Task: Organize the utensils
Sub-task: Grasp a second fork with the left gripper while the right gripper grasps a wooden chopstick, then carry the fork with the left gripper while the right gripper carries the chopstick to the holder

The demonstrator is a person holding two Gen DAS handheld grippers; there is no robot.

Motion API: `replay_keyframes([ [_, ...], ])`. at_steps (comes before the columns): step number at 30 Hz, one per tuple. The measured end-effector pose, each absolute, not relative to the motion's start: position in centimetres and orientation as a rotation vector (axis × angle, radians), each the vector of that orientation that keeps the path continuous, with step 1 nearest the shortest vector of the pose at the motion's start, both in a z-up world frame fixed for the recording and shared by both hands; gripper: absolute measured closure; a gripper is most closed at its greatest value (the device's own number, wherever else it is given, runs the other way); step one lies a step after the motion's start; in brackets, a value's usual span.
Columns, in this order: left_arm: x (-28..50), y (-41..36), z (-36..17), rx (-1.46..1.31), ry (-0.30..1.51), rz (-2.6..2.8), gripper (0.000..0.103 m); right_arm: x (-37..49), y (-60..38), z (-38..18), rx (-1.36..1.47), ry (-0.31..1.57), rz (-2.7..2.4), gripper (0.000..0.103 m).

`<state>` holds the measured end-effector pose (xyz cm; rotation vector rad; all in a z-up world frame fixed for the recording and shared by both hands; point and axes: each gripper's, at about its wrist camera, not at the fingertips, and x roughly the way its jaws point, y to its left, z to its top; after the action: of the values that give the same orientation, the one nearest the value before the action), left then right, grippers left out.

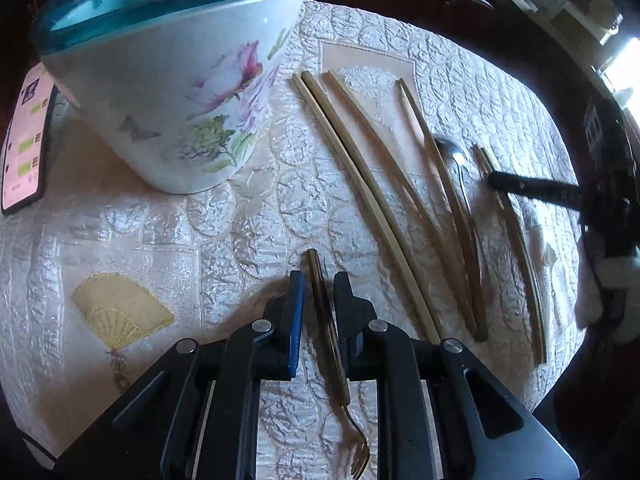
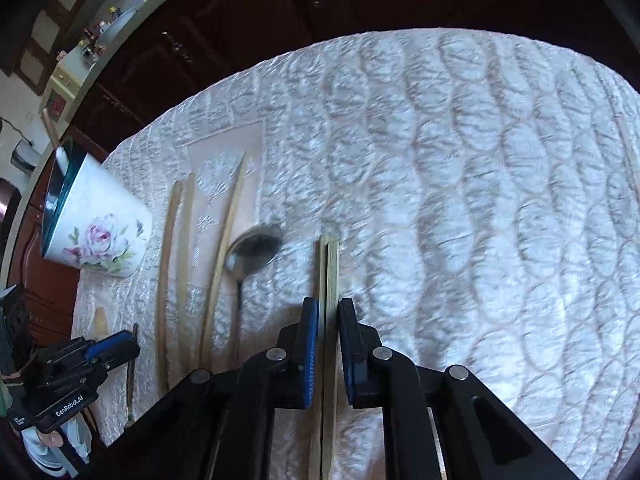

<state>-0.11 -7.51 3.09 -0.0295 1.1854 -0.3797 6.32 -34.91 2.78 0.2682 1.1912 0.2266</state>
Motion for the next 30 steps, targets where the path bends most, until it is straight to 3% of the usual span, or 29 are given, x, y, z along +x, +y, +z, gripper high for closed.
replay_keyframes([
  [16, 0.1, -7.3, 2.8, -0.020, 1.200, -0.391, 0.088, 7.0, -36.5, 3.4, 0.264, 1.197, 0.202, 0.093],
  [23, 0.3, -8.6, 2.7, 0.047, 1.202, -0.416, 0.079, 8.6, -35.5, 3.4, 0.254, 1.196, 0.198, 0.093],
  [25, 0.5, -8.6, 2.7, 0.052, 1.201, -0.425, 0.081, 8.7, -35.0, 4.0, 0.254, 1.183, 0.209, 0.097],
  [26, 0.5, -8.5, 2.8, 0.056, 1.197, -0.427, 0.091, 8.4, -34.9, 4.7, 0.248, 1.162, 0.220, 0.097],
  [27, 0.6, -8.4, 2.8, 0.055, 1.197, -0.429, 0.094, 8.0, -35.6, 5.3, 0.247, 1.147, 0.227, 0.097],
  [30, 0.5, -7.4, 3.3, -0.005, 1.197, -0.437, 0.095, 6.8, -35.9, 7.9, 0.250, 1.091, 0.255, 0.098],
])
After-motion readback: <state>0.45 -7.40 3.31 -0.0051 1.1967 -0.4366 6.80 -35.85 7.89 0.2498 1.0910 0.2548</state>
